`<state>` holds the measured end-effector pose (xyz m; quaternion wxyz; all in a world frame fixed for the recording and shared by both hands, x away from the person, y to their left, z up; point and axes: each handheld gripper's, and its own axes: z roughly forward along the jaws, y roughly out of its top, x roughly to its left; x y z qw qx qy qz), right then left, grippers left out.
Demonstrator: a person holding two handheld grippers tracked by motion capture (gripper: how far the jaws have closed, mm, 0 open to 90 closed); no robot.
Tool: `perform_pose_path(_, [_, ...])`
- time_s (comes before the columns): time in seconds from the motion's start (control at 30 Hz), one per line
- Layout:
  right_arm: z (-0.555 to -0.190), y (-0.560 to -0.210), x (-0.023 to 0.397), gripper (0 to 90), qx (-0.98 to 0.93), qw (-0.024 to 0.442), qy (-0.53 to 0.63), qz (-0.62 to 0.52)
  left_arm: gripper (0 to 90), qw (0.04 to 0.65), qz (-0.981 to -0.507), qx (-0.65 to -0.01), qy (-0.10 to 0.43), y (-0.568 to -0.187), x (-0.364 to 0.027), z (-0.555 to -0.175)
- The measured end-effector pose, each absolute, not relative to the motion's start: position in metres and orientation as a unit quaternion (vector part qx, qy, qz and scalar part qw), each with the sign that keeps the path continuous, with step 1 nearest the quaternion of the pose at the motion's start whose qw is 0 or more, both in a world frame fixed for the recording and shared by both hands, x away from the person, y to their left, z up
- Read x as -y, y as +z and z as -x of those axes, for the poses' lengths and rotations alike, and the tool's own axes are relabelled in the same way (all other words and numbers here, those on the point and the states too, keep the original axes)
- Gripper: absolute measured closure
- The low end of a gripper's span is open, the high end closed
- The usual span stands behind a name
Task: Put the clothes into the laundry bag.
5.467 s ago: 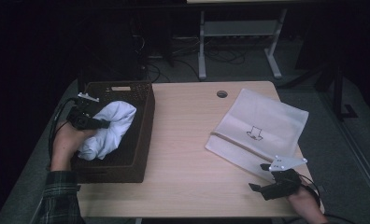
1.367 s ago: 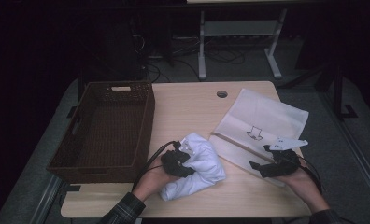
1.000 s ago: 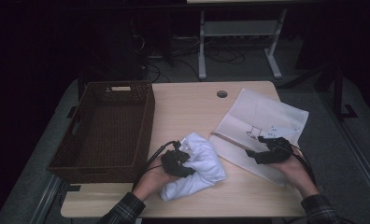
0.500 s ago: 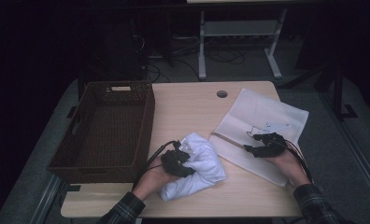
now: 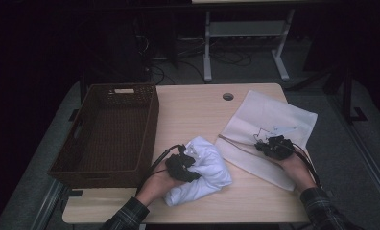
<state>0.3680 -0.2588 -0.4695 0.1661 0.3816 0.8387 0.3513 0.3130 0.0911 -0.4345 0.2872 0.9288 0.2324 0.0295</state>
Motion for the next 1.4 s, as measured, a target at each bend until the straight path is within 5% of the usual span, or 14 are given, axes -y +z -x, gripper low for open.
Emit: perform_pose_path(1.4, [-0.38, -0.383, 0.247, 86.5, -0.779, 0.217, 0.445, -0.385, 70.0, 0.284, -0.93, -0.23, 0.034, -0.434, -0.09, -0.313])
